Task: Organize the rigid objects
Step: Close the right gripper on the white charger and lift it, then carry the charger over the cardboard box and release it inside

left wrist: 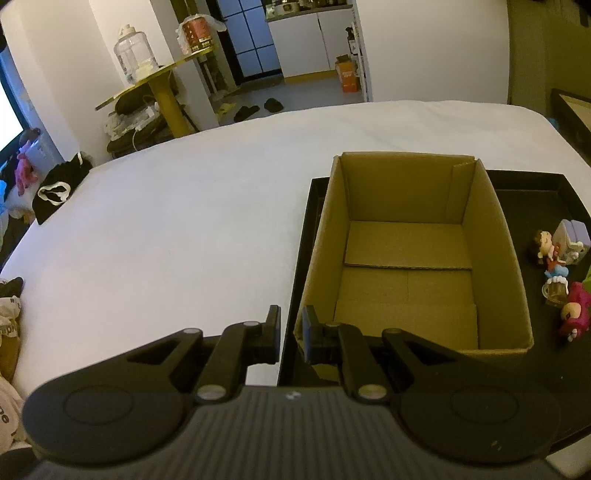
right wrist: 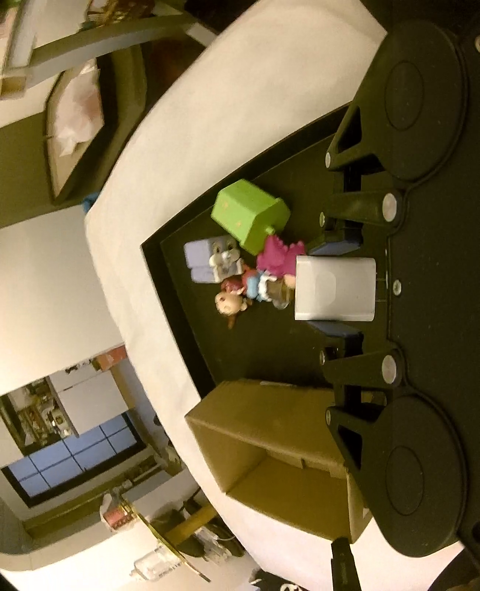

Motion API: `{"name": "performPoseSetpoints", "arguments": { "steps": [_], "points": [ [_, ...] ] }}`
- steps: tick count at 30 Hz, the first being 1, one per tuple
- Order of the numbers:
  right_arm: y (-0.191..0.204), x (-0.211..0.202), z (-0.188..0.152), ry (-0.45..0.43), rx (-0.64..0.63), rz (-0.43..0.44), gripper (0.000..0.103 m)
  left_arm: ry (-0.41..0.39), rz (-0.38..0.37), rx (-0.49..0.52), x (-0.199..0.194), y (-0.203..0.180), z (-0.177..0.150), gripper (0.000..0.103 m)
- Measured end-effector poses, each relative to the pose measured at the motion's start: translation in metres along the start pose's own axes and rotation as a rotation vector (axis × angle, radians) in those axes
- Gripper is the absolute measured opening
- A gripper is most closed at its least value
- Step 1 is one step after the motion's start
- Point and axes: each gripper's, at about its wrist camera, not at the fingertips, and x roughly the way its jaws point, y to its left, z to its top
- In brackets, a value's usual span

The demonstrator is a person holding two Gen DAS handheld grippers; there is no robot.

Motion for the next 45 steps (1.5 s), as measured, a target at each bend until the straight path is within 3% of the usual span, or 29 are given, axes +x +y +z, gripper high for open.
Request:
{"name": "performPoseSetpoints", "arguments": {
  "steps": [25,45],
  "points": [
    [0.066,-0.007,0.025,-0.05,-0.182,0.074,0.036,-0.008,-0.029,-0.031,0.006,0.005,-0.002,0.011],
    [0.132,0.01,0.02,-0.049,-0.384,0.135,0.036,-0.031,-0.158,-0.071,0.005,0.019,-0.005,0.012]
  ]
}}
